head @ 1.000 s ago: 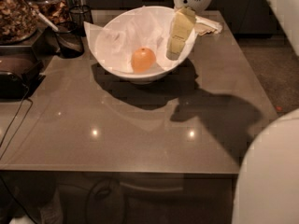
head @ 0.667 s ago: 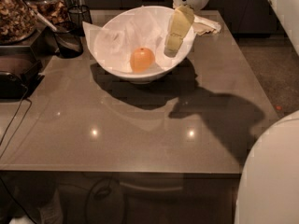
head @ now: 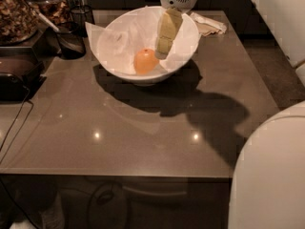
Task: Pick orange from white bowl
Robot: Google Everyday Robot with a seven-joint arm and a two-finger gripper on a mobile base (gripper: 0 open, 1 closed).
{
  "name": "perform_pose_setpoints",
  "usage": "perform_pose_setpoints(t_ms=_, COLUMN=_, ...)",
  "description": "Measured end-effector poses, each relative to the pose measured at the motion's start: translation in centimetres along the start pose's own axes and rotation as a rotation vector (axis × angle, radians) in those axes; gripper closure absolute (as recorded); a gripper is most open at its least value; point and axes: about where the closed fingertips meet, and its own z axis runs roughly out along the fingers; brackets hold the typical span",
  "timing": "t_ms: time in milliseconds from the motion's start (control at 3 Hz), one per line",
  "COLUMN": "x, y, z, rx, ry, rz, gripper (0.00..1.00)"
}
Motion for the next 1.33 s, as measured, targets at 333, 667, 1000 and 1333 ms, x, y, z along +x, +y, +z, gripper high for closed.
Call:
perform_pose_setpoints(t_ms=333, x=-1.1, y=-0.3, z=1.5, rx=-0.02, ry=0.018, rz=-0.018, gripper=0.12)
perform_pose_setpoints(t_ms=667, x=-1.2, y=-1.0, z=3.0, rx=-0.042, ry=0.026, rz=-0.001, gripper=0.21)
perform_pose_setpoints(t_ms=1000, x=-1.2, y=-1.5, z=4.3, rx=-0.06, ry=0.037, rz=0.015, gripper=0.28)
perform_pose_setpoints(t_ms=1333, x=-1.2, y=-1.8, z=5.9, rx=-0.084, ry=0.049, rz=0.027, gripper=0.28)
